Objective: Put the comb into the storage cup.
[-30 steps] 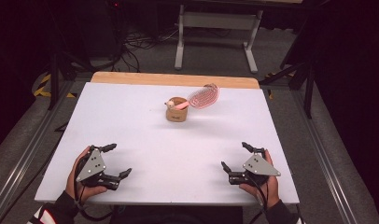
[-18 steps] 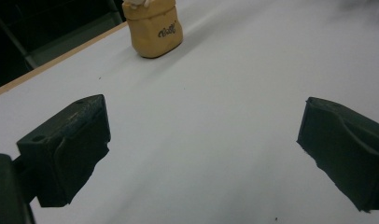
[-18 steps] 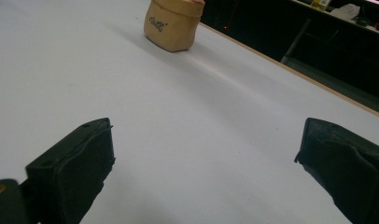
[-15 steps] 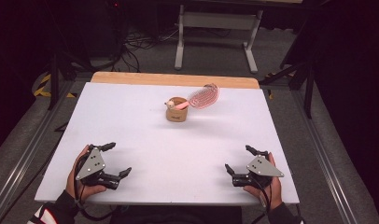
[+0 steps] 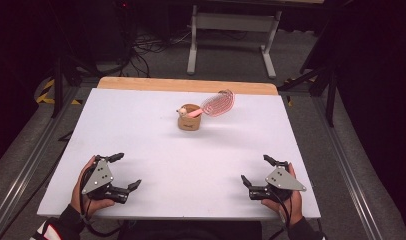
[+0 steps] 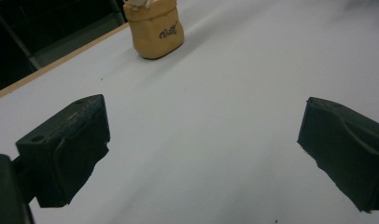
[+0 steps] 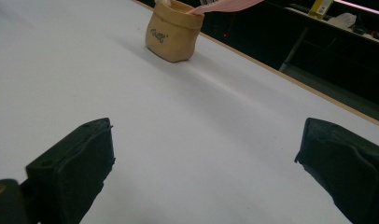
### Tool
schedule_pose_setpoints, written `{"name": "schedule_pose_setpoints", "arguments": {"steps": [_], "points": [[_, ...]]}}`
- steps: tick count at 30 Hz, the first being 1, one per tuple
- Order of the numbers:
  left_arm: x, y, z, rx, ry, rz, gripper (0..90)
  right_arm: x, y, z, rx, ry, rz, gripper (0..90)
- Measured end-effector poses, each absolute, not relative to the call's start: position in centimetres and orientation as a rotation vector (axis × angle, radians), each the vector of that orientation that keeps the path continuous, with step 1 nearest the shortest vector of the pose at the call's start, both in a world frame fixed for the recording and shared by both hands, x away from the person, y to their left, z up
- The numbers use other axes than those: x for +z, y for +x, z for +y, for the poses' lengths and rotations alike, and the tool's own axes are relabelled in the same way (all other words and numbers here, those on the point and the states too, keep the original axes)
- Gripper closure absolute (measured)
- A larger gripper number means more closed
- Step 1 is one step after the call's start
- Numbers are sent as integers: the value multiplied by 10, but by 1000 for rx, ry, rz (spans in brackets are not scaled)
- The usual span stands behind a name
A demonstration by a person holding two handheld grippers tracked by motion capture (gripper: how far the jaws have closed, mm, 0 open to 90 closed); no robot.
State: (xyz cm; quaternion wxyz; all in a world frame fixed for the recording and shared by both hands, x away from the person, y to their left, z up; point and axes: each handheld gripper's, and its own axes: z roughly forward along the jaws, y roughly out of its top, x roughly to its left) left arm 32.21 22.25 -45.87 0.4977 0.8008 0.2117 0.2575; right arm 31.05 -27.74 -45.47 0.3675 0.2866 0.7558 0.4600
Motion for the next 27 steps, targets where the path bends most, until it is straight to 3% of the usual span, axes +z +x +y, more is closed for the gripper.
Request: {"name": "schedule_pose_setpoints", "arguments": {"steps": [27], "points": [[-459, 322, 224, 619, 1935, 513, 34, -449, 310, -276, 1181, 748, 1899, 41]]}}
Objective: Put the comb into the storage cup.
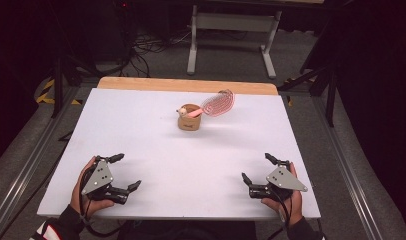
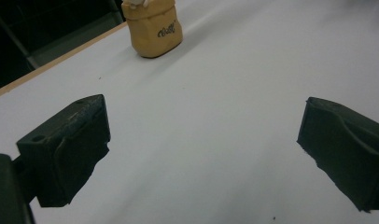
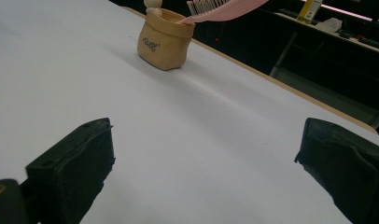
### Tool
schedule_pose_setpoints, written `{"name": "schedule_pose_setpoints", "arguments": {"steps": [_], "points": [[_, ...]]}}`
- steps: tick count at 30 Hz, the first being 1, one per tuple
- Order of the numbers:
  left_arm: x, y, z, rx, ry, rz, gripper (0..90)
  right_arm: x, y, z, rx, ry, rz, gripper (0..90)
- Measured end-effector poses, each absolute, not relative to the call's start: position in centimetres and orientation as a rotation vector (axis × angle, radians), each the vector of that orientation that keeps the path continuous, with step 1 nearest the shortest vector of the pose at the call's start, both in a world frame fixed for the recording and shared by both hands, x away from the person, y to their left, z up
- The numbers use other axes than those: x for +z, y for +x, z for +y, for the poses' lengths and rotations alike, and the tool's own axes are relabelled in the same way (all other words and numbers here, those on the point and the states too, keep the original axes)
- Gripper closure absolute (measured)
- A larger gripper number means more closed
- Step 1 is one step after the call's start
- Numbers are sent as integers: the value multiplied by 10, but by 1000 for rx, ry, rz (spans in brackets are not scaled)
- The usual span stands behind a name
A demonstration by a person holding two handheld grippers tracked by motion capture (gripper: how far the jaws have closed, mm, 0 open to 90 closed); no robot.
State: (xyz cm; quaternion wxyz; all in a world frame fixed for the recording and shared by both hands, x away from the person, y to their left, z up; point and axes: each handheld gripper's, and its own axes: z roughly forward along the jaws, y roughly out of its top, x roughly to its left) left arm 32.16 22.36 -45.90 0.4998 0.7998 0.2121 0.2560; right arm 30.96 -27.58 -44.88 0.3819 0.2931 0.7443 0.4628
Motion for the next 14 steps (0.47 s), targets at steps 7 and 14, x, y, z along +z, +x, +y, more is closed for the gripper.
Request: {"name": "schedule_pose_setpoints", "arguments": {"steps": [7, 14], "points": [[-459, 324, 223, 620, 1935, 516, 35, -450, 310, -275, 1184, 742, 1906, 41], [-460, 327, 222, 617, 1939, 527, 35, -450, 311, -277, 1186, 749, 1906, 41]]}}
